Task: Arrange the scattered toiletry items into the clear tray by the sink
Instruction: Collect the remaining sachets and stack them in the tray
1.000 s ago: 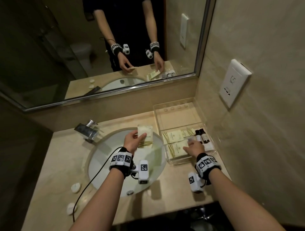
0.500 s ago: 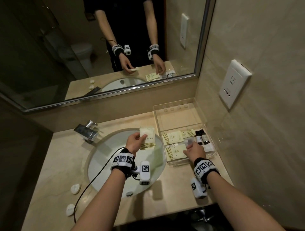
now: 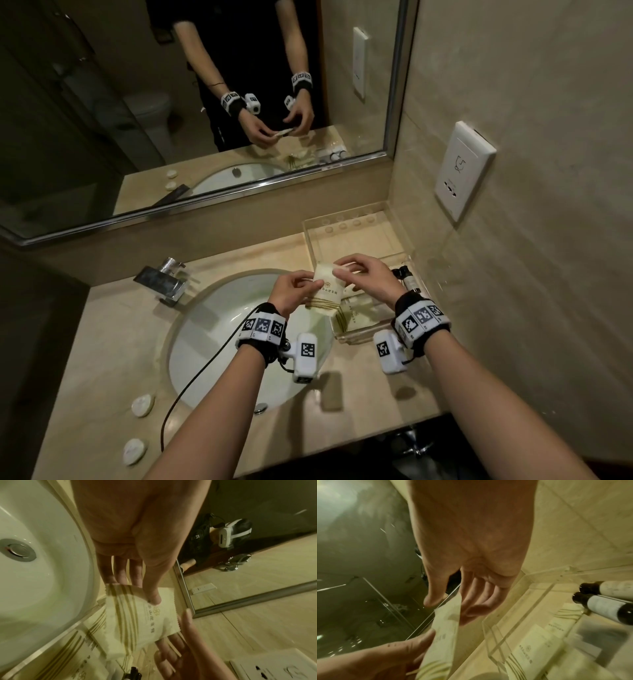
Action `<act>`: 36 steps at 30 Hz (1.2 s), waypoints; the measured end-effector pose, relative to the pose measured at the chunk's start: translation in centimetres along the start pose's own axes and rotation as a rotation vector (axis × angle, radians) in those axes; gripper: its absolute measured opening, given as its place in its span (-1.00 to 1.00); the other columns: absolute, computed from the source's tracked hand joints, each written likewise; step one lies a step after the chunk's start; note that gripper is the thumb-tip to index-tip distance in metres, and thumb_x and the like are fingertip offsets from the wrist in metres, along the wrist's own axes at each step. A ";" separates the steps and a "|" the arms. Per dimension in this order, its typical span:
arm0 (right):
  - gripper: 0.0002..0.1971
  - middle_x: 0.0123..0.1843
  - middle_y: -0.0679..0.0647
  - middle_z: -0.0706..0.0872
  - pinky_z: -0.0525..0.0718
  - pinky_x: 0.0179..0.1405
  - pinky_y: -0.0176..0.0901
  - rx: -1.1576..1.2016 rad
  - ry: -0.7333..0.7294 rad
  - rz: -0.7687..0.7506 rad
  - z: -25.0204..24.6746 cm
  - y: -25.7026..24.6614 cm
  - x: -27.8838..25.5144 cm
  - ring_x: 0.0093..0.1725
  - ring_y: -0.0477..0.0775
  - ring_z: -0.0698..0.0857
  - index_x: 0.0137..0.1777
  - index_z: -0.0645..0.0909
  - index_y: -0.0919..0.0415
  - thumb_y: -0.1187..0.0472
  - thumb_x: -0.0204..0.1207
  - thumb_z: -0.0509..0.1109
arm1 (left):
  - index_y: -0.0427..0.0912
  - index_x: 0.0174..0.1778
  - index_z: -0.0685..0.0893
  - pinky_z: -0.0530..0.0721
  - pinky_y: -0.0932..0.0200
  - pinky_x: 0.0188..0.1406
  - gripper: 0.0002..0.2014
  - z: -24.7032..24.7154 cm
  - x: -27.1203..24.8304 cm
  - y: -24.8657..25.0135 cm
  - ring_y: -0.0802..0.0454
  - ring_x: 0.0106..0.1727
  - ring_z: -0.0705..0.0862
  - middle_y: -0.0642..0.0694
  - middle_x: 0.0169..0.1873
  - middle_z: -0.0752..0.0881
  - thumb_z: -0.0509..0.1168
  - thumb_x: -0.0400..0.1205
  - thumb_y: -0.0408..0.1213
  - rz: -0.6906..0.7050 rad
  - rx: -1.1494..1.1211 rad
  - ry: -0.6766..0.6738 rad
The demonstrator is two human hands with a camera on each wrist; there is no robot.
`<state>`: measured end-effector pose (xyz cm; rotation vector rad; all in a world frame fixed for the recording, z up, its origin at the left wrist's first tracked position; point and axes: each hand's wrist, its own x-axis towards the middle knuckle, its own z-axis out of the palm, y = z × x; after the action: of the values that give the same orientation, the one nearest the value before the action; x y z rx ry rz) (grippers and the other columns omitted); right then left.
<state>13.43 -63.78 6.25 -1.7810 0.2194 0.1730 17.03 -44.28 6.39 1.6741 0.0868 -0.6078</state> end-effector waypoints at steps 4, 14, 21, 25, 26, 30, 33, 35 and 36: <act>-0.64 0.03 0.11 0.81 0.79 -0.04 -0.10 -0.037 -0.069 0.058 -0.6 0.8 0.3 0.01 0.10 0.80 0.13 0.67 0.17 0.10 0.39 0.62 | -0.43 0.17 0.63 0.78 0.05 -0.18 -0.67 0.9 -0.2 0.2 -0.09 -0.19 0.76 -0.32 -0.15 0.76 0.45 0.53 -0.39 0.018 -0.036 -0.024; -0.84 -0.04 0.07 0.82 0.71 0.06 0.04 0.061 -0.055 0.100 -1.9 2.1 -0.5 0.03 0.11 0.77 0.05 0.70 0.05 0.11 0.50 0.53 | -0.31 0.17 0.61 0.79 0.13 -0.25 -0.67 1.9 -0.2 0.0 -0.10 -0.24 0.76 -0.25 -0.18 0.75 0.46 0.53 -0.34 0.028 -0.081 -0.038; -0.69 0.11 0.10 0.81 0.74 0.08 0.04 0.037 -0.013 0.099 -2.4 2.6 -0.7 0.12 0.11 0.77 0.21 0.73 0.21 0.03 0.57 0.44 | -0.37 0.05 0.63 0.77 0.23 -0.41 -0.85 2.6 0.3 -0.8 0.01 -0.49 0.75 -0.27 -0.28 0.73 0.37 0.58 -0.45 0.021 -0.101 -0.005; -0.75 0.18 0.18 0.77 0.77 -0.03 -0.03 0.056 -0.029 0.161 -3.0 3.5 -0.7 0.18 0.14 0.76 0.18 0.72 0.14 0.09 0.54 0.49 | -0.29 -0.07 0.63 0.78 0.21 -0.41 -0.93 2.9 0.3 -1.4 0.01 -0.50 0.75 -0.28 -0.29 0.74 0.38 0.58 -0.46 0.007 -0.123 0.023; -0.75 0.21 0.18 0.76 0.77 -0.03 -0.06 0.040 -0.032 0.161 -3.1 3.7 -0.7 0.21 0.13 0.74 0.17 0.72 0.14 0.12 0.52 0.51 | -0.28 -0.08 0.63 0.77 0.20 -0.40 -0.93 3.0 0.3 -1.5 0.01 -0.50 0.75 -0.28 -0.27 0.74 0.38 0.58 -0.45 0.001 -0.123 0.026; -0.75 0.18 0.22 0.75 0.79 0.04 0.03 0.062 0.051 0.194 -3.5 4.2 -0.6 0.17 0.16 0.75 0.17 0.67 0.23 0.21 0.52 0.50 | -0.34 0.04 0.63 0.76 0.19 -0.38 -0.83 3.2 0.3 -2.1 0.01 -0.43 0.73 -0.26 -0.22 0.77 0.41 0.57 -0.40 -0.035 -0.122 0.044; -0.69 0.08 0.24 0.74 0.79 -0.08 0.02 0.238 0.141 0.250 -3.3 4.2 -0.8 -0.07 0.11 0.76 0.19 0.53 0.29 0.36 0.49 0.50 | -0.35 0.12 0.62 0.77 0.14 -0.29 -0.71 3.4 0.3 -2.7 -0.03 -0.34 0.74 -0.25 -0.13 0.80 0.44 0.55 -0.30 -0.060 -0.095 0.046; -0.56 0.10 0.22 0.73 0.77 -0.11 -0.06 0.259 0.150 0.245 -2.9 4.4 -0.9 -0.07 0.10 0.75 0.26 0.49 0.26 0.39 0.44 0.55 | -0.32 0.14 0.64 0.78 0.08 -0.21 -0.69 3.9 0.3 -2.8 -0.04 -0.29 0.75 -0.23 -0.13 0.80 0.45 0.55 -0.26 -0.067 -0.097 -0.011; -0.50 0.11 0.22 0.73 0.77 -0.08 -0.04 0.251 0.137 0.235 -2.7 4.4 -1.0 -0.03 0.13 0.76 0.31 0.47 0.22 0.39 0.42 0.56 | -0.31 0.14 0.65 0.78 0.06 -0.19 -0.70 4.2 0.3 -2.7 -0.04 -0.28 0.76 -0.21 -0.16 0.79 0.45 0.55 -0.26 -0.063 -0.104 -0.037</act>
<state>11.41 -67.26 2.87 -1.5158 0.5277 0.1831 14.83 -47.73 3.48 1.5637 0.1424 -0.6705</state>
